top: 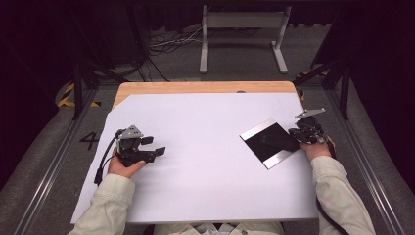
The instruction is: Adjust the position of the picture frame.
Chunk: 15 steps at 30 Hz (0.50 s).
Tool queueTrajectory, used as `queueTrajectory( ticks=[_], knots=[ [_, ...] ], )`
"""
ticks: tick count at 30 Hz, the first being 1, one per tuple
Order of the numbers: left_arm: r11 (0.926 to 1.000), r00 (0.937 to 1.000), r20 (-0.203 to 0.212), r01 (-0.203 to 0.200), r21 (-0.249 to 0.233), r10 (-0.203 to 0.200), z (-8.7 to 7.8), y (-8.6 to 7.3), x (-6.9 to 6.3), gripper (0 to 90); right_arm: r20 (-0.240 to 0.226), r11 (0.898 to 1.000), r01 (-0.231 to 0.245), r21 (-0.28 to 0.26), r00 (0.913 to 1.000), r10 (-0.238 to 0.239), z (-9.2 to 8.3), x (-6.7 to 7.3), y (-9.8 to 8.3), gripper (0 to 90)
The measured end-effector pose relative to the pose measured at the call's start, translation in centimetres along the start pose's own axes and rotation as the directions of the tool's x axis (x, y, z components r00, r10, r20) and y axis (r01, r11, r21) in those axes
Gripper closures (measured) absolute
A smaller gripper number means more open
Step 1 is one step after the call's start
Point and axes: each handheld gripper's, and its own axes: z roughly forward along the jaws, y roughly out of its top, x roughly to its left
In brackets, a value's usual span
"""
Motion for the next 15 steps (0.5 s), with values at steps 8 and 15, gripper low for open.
queueTrajectory(
  ticks=[8, 15],
  knots=[
    [1.0000, 1.0000, -0.001, -0.003, 0.002, 0.003, -0.01, 0.01, -0.01, 30.6, 0.006, 0.999, -0.030, 0.013, 0.9995, 0.030, 0.14, 0.00, 0.04, 89.6],
    [1.0000, 1.0000, -0.001, -0.005, 0.003, 0.005, 0.07, 0.03, -0.04, 30.5, -0.036, 0.998, -0.013, 0.069, 0.9992, 0.016, -0.30, 0.46, 0.24, 89.7]
  ],
)
